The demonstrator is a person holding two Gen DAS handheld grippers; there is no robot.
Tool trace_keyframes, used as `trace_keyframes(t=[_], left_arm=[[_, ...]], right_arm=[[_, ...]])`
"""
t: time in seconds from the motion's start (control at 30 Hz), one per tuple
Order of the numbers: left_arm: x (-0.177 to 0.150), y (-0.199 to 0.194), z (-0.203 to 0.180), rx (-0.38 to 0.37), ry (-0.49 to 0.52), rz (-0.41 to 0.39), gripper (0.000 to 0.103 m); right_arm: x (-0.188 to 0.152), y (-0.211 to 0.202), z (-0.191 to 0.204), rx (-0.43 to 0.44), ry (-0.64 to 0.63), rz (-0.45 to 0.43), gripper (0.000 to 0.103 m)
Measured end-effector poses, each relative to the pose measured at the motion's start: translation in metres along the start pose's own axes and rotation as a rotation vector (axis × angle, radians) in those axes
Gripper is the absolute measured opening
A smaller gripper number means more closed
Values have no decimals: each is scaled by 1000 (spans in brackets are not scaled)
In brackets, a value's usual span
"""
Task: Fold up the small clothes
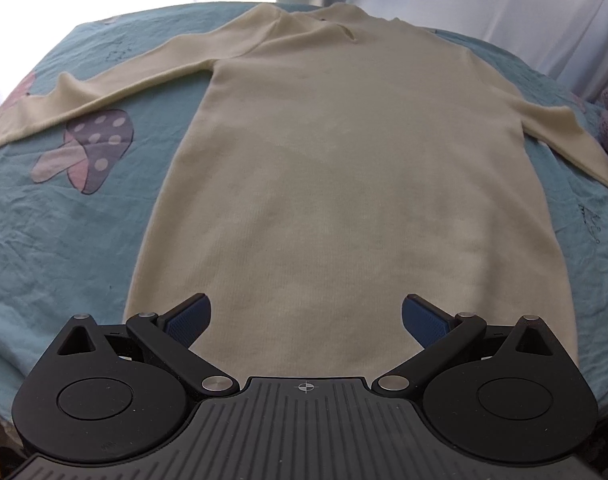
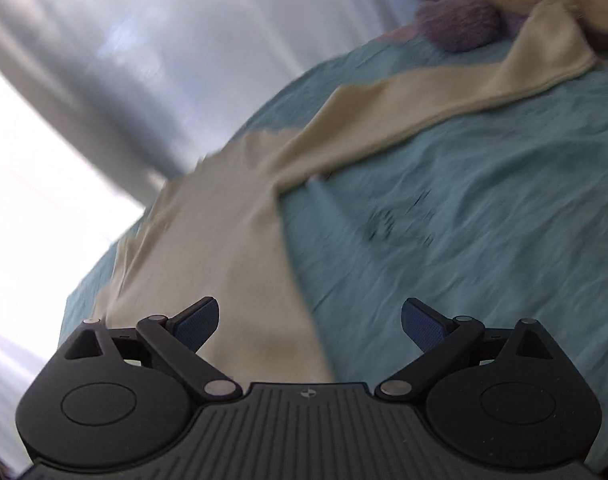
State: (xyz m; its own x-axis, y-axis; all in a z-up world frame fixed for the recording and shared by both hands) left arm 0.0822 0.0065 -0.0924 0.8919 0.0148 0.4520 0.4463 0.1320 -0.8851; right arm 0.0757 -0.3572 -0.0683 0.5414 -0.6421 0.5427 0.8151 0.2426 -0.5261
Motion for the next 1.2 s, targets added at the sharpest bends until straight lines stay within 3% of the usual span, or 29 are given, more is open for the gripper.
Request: trace_keyframes(t=[0.07,0.13,0.2,0.37,0.53,0.6,0.63,0.7,0.73,0.83,0.93,1.03,1.1,1.17,1.2], left_arm=[[5,5,-1,-5,-19,16,103],[11,10,-3,-9,-36,29,103],[18,16,-6,-5,-44,41,103],[31,30,-16,-24,-91,90,103],[41,40,-23,-46,-125,109,103],[45,43,-24,-49,-136,110,103],[47,44,-23,-47,-139,110,103],[52,46,-21,-34,-141,104,103],[55,47,-19,-32,-145,95,103],[68,49,-18,-42,-154,75,103],[90,45,-23,-115,-160,32,103],[121,34,-35,-264,-196,-29,103],[140,28,-44,-355,-203,-74,103],[155,29,-53,-412,-179,-108,103],[160,32,-57,-426,-167,-111,103]], right_arm=[[42,-5,-39,-46,68,-127,84],[78,-7,-82,-71,168,-207,60],[105,-10,-126,-120,265,-262,47],[135,-3,-215,-193,482,-367,43],[150,1,-244,-150,553,-464,41],[154,3,-250,-148,560,-482,33],[156,5,-252,-161,559,-483,21],[158,6,-254,-193,540,-476,7],[159,4,-253,-213,525,-468,7],[168,3,-224,-311,345,-450,6],[176,9,-145,-300,37,-433,6],[159,31,-43,-125,-214,-351,6],[125,49,32,42,-388,-260,7],[81,72,92,200,-525,-130,12],[57,82,111,255,-560,-59,22]])
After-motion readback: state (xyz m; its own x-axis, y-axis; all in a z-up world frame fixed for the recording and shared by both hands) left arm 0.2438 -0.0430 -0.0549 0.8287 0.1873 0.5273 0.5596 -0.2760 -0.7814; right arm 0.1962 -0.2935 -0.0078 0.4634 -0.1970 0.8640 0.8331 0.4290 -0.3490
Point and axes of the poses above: each gripper's, at about its wrist camera, not at the fingertips, and y roughly the way its jaws point, z to its left, x to its top, the point moved 9 cm from there along y, roughly the way its jaws point, and after that the axes turned 11 degrees about x, right-handed, at the moved point
